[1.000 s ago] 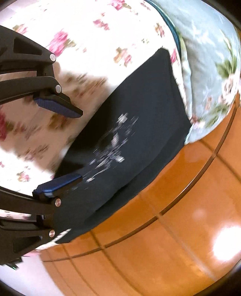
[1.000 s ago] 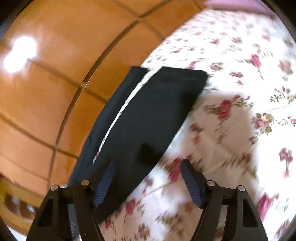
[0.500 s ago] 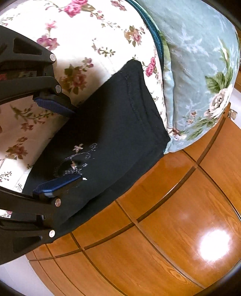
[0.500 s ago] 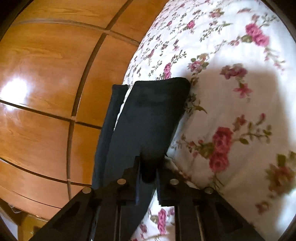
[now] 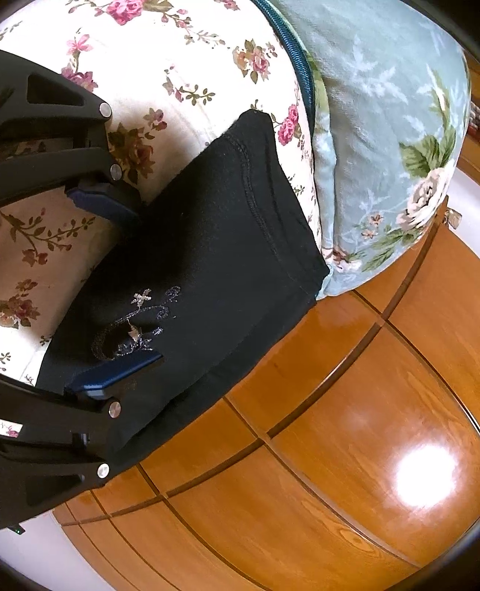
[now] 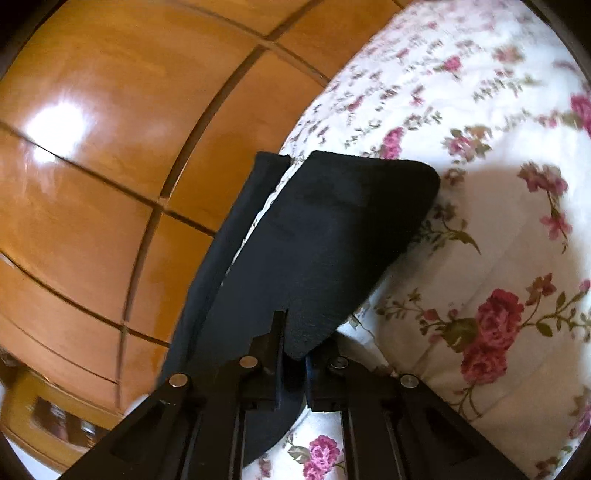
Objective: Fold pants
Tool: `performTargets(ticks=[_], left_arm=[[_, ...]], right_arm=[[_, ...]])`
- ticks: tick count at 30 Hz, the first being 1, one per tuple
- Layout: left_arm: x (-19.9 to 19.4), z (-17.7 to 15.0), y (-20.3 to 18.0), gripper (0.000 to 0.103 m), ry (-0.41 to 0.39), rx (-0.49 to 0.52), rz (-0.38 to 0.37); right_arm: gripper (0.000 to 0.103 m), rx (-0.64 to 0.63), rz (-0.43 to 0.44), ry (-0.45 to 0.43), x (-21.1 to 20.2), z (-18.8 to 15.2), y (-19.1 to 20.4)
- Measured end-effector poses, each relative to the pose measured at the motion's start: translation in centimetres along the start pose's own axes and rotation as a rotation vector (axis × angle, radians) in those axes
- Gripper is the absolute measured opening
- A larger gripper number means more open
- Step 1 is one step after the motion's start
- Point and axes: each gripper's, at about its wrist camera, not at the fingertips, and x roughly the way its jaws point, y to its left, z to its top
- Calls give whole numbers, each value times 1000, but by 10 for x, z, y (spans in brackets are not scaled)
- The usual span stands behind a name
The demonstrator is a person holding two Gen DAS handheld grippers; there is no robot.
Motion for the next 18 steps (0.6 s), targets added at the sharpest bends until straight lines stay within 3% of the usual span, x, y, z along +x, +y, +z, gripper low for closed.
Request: performTargets(ticks=[3,5,7,8,10,18], left_arm=[[5,8,0,68,27,-32,10],[9,14,3,62,31,-64,-2],[18,21,5,35,41,-68,-2],[24,23,6,10,71,-63,28],[30,25,11,8,101,-82,25],[-14,26,1,6,44,-16,-76]], right_arm=[[7,0,-13,-8,2,1,1],[7,-22,-40,-2,8,3,8],[6,-39,-52,13,14,7,11],[6,-42,-57,17,17,10,13],[6,-50,-66,18,19,12,15],[7,-88,-76,-90,-13,10,30]])
